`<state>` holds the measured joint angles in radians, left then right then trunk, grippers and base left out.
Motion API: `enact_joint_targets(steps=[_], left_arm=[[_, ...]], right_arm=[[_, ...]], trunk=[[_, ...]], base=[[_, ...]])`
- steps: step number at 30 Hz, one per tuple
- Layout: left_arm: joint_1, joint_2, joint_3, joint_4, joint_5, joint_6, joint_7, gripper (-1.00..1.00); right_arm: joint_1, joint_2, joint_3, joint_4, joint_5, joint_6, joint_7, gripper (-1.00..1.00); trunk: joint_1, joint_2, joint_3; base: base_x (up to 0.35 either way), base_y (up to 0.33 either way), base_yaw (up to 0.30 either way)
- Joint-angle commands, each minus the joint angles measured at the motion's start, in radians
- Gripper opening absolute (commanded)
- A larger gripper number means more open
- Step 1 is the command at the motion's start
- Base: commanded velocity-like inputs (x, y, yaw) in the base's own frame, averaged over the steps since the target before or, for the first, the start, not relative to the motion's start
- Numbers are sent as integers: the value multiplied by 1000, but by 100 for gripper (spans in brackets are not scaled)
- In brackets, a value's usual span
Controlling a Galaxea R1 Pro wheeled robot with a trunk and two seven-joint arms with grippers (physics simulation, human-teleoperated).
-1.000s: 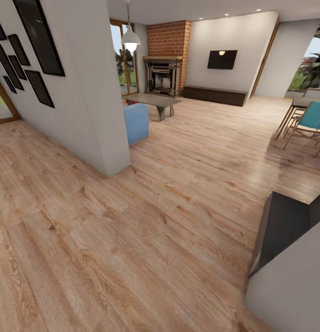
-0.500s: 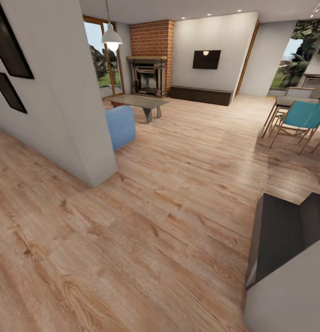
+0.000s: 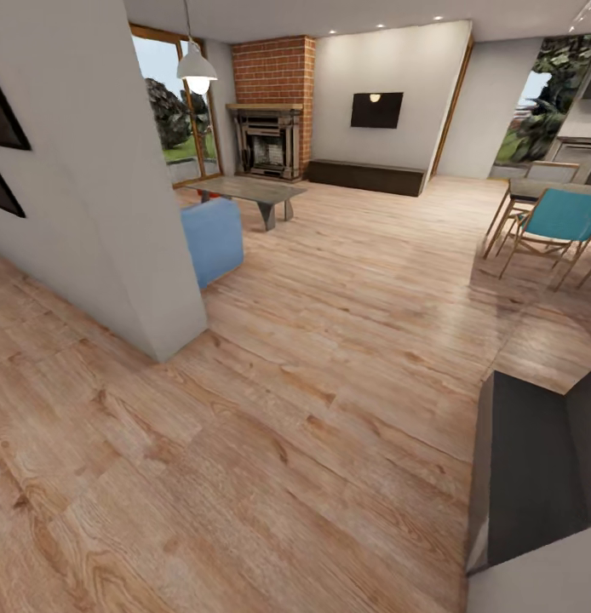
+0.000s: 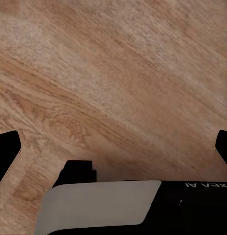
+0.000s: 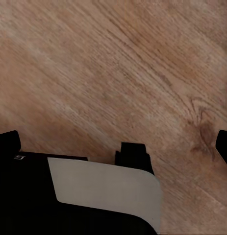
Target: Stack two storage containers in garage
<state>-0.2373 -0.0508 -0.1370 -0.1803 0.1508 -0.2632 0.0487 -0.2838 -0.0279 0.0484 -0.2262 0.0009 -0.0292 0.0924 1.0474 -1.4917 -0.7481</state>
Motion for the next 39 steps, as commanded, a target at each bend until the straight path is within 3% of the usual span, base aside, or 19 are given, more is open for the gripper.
enact_joint_targets(steps=[1,20,39], left_arm=[[-1,0,-9,1,9,-4,5,100],[0,0,-9,1,9,-4,5,100],[0,0,-9,1,9,-3,5,100]], right_arm=[[-1,-1,5,14,0,-3,1,100],[-1,-3,4,191,-5,-2,-2,100],[39,-12,2,241,-2,-1,-2,100]], trunk=[[1,0,-1],[1,0,-1],[1,0,-1]], base=[[344,0,-1],[344,0,0],[344,0,0]])
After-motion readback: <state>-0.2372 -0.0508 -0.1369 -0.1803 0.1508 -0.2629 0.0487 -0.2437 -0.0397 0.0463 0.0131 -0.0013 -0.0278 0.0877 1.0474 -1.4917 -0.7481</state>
